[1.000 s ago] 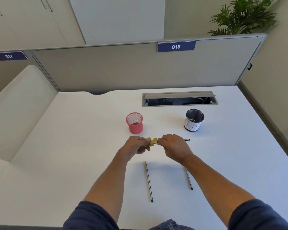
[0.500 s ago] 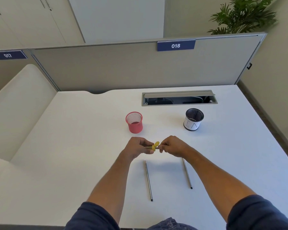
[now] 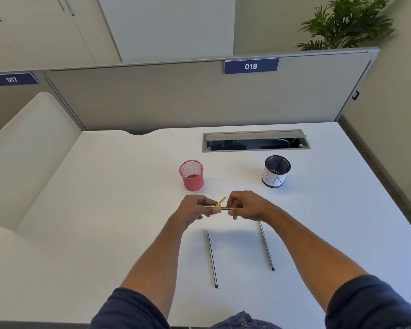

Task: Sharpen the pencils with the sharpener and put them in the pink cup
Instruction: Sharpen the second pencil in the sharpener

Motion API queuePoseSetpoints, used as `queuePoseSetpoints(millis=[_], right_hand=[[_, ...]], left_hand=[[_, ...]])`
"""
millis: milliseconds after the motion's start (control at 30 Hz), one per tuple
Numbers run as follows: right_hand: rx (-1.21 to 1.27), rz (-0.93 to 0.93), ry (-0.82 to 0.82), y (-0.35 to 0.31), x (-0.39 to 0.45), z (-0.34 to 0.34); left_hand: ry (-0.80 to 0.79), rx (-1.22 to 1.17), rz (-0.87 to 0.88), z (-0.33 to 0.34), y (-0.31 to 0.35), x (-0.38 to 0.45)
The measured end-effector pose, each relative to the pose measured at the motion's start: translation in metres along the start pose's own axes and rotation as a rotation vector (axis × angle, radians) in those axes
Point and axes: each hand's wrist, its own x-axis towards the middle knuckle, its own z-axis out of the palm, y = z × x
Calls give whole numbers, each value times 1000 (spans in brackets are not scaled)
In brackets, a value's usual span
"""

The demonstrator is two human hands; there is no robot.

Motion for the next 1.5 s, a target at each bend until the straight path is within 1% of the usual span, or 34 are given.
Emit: queuePoseSetpoints(millis=[67, 167, 233, 300, 400, 600, 667, 733, 800, 867, 967, 1033, 1100, 1167, 1267, 1433, 1500], right_hand=[[-8, -5, 89, 2, 1, 2], [-228, -76, 297, 7, 0, 10], [-361, -205, 435, 8, -4, 17], [-430, -356, 525, 11, -7, 23], [-486, -472, 588, 13, -9, 27], [-604, -581, 672, 9, -7, 25], [-610, -566, 663, 10, -8, 25], [-605, -506, 624, 11, -11, 26], [-601, -424, 573, 12, -12, 27], [-568, -301, 468, 11, -10, 26], [-449, -100, 300, 8, -6, 24], [-310, 17, 229, 8, -4, 23], [-144, 87, 155, 9, -2, 20], [-44, 114, 74, 10, -1, 17], [0, 127, -9, 9, 0, 12], [-28, 11, 37, 8, -2, 7], [-78, -32, 43, 9, -2, 7]], left_hand=[[-3, -1, 6, -1, 2, -1], [2, -22, 4, -2, 2, -2], [9, -41, -5, -3, 1, -2], [19, -83, -12, -3, 0, -1], [45, -181, -52, 1, 0, 3], [28, -309, -108, 8, -1, 8], [-7, -301, -103, 8, -3, 8], [-55, -272, -76, 7, -7, 6], [-94, -241, -43, 5, -10, 4], [-113, -197, -39, 3, -11, 1], [-108, -123, -42, 2, -11, 1], [-81, -114, -33, 1, -11, 2], [-68, -89, -18, 1, -11, 3], [-58, -60, 1, 2, -10, 2], [-44, -37, 11, 4, -9, 3], [-24, -47, -15, 4, -6, 2], [-9, -50, -22, 3, -5, 1]])
